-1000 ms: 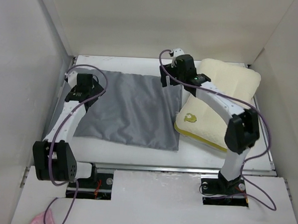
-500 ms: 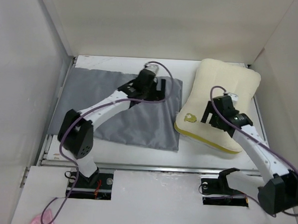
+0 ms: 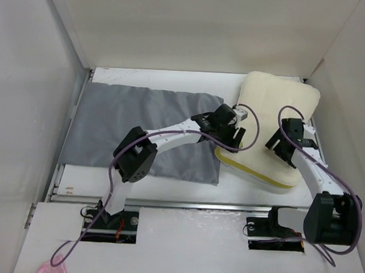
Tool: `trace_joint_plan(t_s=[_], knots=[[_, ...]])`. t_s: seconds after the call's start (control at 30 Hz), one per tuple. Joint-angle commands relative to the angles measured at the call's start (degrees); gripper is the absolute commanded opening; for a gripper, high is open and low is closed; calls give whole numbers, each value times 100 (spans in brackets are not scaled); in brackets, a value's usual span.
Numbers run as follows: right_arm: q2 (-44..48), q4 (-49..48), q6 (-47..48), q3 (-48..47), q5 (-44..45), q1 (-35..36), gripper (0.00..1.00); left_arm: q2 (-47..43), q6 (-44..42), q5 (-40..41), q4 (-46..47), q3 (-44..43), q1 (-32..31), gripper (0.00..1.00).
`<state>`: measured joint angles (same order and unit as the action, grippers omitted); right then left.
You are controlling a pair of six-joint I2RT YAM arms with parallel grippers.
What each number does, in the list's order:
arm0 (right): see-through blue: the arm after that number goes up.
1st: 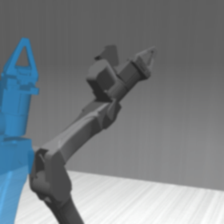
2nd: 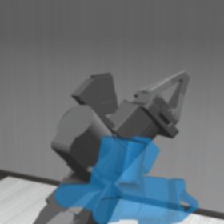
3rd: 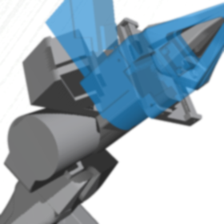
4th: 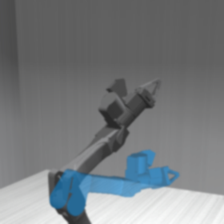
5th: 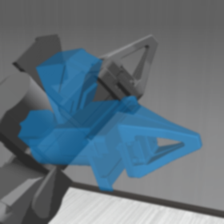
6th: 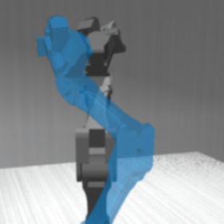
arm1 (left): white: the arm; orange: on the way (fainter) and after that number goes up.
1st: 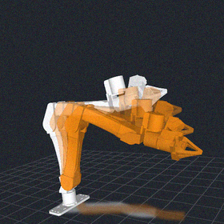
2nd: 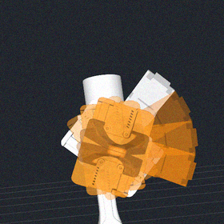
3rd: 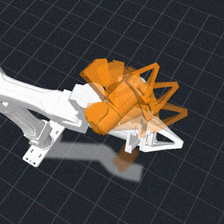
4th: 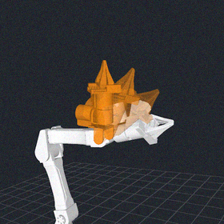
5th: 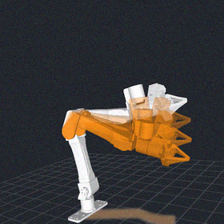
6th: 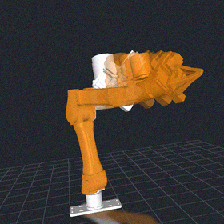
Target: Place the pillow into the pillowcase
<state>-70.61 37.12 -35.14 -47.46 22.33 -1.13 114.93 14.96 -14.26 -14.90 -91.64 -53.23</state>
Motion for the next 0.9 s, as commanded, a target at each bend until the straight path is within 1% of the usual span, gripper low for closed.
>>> trace_joint_plan(t_s=[0.0,0.03,0.07,0.1,0.13,0.17,0.2,0.3,0.37,0.4,0.43,0.5,0.57,0.6,0.63,0.67,0.7,0.73,0.77,0.8,0.83,0.87], knots=[[475,-363,147,351,-886,-2,100,406,-124,291,-110,-811,76,61],[643,-364,243,456,-1079,-2,100,572,-125,388,-23,-873,76,51],[801,-364,305,640,-1542,-2,100,678,-195,476,100,-952,76,43],[1151,-364,384,720,-1799,-2,100,801,-256,581,101,-1240,76,28],[1337,-364,567,790,-2098,-2,98,959,-257,582,31,-1460,76,19],[1522,-364,674,878,-2727,-2,97,1274,-257,582,-109,-1689,242,13],[1881,-303,805,1036,-2969,-2,97,1408,-257,522,-110,-2039,313,0],[2313,-162,1000,1160,-3767,-2,95,1839,-63,521,91,-2419,550,0],[2622,-109,1130,1160,-4173,60,94,2041,-63,521,162,-2955,604,0],[2683,-109,1193,1160,-4497,112,94,2233,-3,521,162,-3183,760,0],[2684,-109,1254,1160,-4605,165,94,2305,59,521,162,-3620,823,0],[2684,-170,1491,1160,-4694,226,94,2358,120,398,372,-3887,998,0],[2623,-170,1658,1011,-4746,279,94,2209,121,328,505,-3959,1052,0],[2622,-170,1746,950,-4746,280,94,2104,121,458,566,-3898,1121,3],[2570,-275,1817,949,-4851,280,94,1886,121,529,628,-3836,1192,10],[2570,-363,1878,723,-4852,280,94,1770,-18,591,628,-3731,1192,14],[2457,-364,1957,529,-4739,340,94,1656,-20,791,628,-3669,1262,23],[2455,-364,2045,319,-4555,402,94,1394,-89,854,628,-3590,1332,46],[2377,-364,2141,-136,-3918,559,95,1243,-90,855,454,-3476,1333,70],[2281,-312,2142,-323,-3503,648,100,1068,-90,855,452,-3066,1420,83],[2201,-311,2212,-508,-3168,727,100,875,-151,855,452,-2766,1473,87],[2105,-311,2213,-701,-2529,789,100,473,-151,933,522,-2441,1543,92]])
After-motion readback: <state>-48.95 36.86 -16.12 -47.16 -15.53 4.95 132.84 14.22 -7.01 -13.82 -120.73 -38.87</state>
